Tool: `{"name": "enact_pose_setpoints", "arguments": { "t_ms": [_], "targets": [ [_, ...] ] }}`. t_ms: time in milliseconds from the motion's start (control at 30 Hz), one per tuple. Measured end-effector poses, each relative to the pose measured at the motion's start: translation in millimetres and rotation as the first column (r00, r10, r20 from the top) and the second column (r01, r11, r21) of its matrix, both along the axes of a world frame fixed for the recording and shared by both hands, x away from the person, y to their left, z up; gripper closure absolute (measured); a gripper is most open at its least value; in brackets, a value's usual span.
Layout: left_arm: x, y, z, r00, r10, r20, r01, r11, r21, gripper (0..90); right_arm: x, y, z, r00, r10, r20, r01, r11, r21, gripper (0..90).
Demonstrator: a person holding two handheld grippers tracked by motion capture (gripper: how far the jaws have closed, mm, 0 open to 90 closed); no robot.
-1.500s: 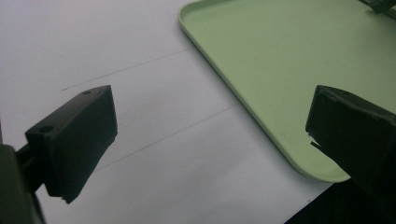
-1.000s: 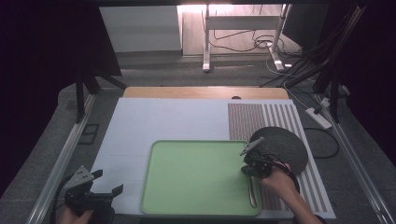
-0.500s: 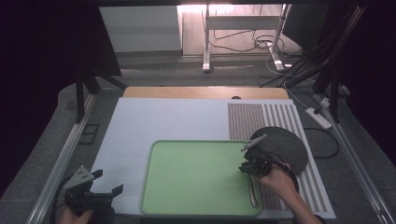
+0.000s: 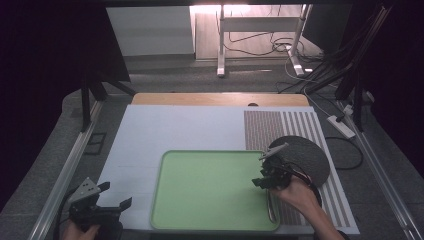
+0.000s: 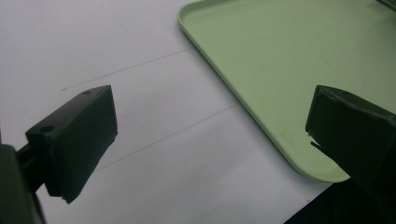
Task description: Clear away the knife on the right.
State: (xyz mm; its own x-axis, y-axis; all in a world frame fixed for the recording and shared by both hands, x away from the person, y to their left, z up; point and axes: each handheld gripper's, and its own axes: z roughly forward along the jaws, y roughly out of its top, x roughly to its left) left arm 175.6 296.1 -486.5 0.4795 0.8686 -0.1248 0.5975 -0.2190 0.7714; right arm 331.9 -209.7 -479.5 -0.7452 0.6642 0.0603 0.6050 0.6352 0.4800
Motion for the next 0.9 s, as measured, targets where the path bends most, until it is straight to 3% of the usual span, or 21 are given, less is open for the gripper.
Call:
{"name": "enact_pose_setpoints", "arguments": {
  "t_ms": [233,267,400,467,567,800,900],
  "targets": [
    [0.1,-0.1,0.0,1.0,0.0,-0.001,0.0,1.0,0.001,3.0,-2.2,-5.0,5.6,0.9997,-0.023,0.013,0.023,1.0,0.016,32.3],
    [0.1,-0.2,0.0,1.0,0.0,-0.001,0.0,1.0,0.002,3.0,-2.6,-6.7,8.6,0.9991,-0.038,0.018,0.037,0.999,0.016,26.3],
    [0.1,-0.3,0.0,1.0,-0.001,-0.001,0.001,1.0,0.004,3.0,-5.9,-8.5,17.1,0.9949,-0.035,0.094,0.034,0.999,0.019,24.1],
    [0.1,-0.4,0.0,1.0,-0.001,-0.001,0.001,1.0,0.004,3.1,-7.5,-9.8,19.1,0.9936,-0.031,0.108,0.028,0.999,0.029,22.4],
    [0.1,-0.4,0.0,1.0,0.0,-0.001,0.0,1.0,0.004,3.0,-8.6,-11.5,19.8,0.9932,-0.029,0.113,0.025,0.999,0.039,19.9],
    [0.2,-0.6,0.0,1.0,0.0,-0.002,0.0,1.0,0.005,3.1,-10.9,-21.6,20.4,0.9903,-0.083,0.111,0.071,0.992,0.106,10.5],
    [0.2,-0.6,0.0,1.0,0.0,-0.002,0.0,1.0,0.006,3.1,-13.1,-23.4,19.6,0.9903,-0.069,0.12,0.058,0.994,0.094,7.1]
  ]
}}
